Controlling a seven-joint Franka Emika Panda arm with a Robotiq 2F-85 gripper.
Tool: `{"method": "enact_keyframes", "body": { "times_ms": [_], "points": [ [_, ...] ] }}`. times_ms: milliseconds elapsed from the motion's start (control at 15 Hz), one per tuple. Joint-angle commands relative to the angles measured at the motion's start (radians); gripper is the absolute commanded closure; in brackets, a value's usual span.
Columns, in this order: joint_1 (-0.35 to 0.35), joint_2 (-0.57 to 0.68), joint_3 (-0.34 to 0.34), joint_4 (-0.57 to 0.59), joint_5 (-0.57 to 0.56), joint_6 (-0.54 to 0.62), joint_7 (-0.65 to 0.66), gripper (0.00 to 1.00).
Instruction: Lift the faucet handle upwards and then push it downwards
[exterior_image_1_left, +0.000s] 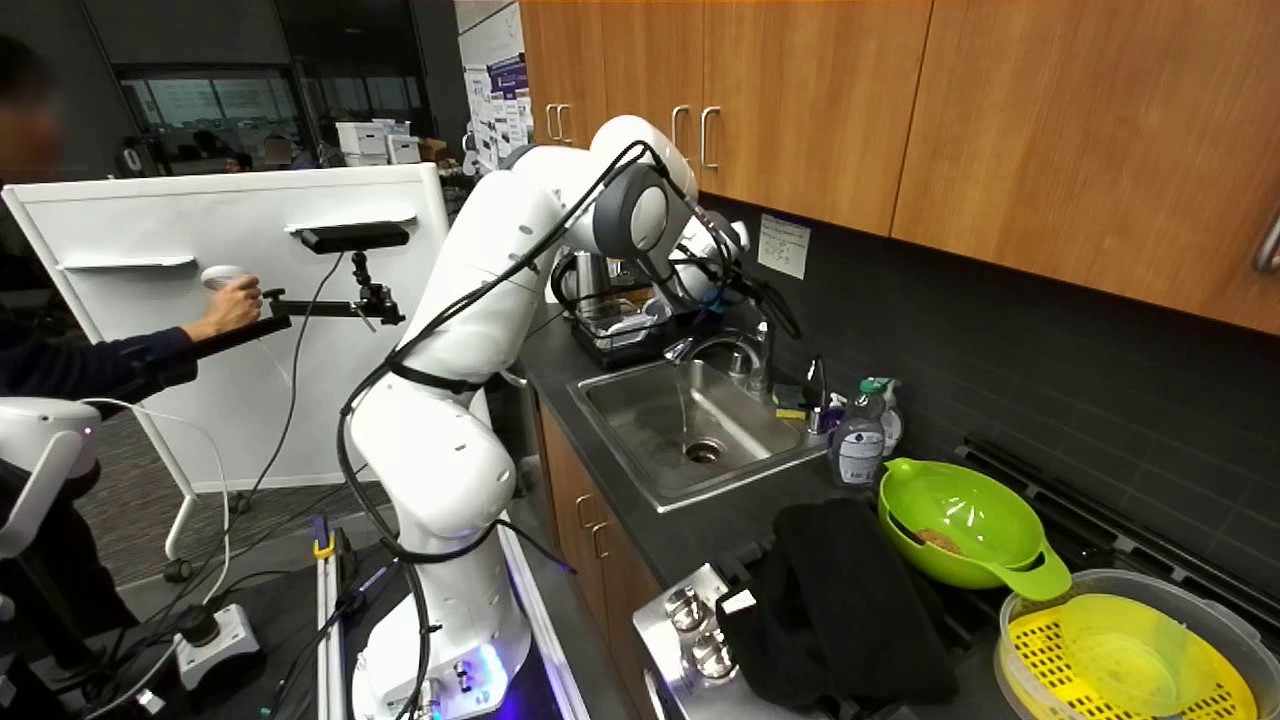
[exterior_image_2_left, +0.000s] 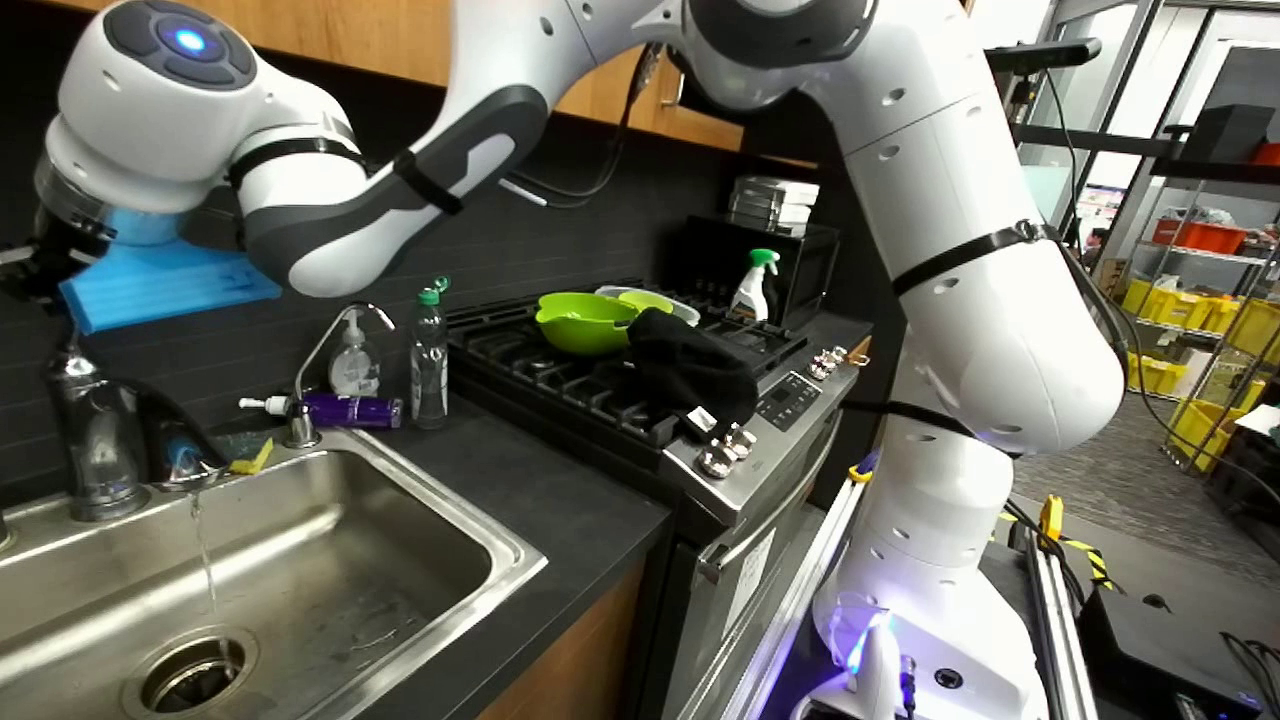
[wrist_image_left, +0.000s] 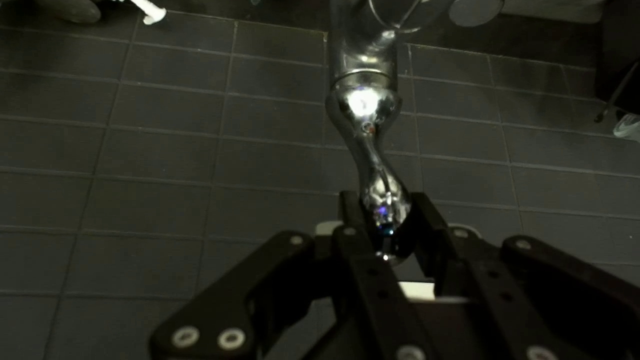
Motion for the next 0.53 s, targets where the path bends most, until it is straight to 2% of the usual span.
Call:
{"method": "enact_keyframes", "body": {
  "times_ms": [0, 467],
  "points": [
    [-0.002, 0.027, -0.006, 0.103, 0.011, -0.029, -0.04, 0.93],
    [-0.003, 0.037, -0.007, 0.116, 0.011, -0.034, -0.042, 0.93]
  ]
}}
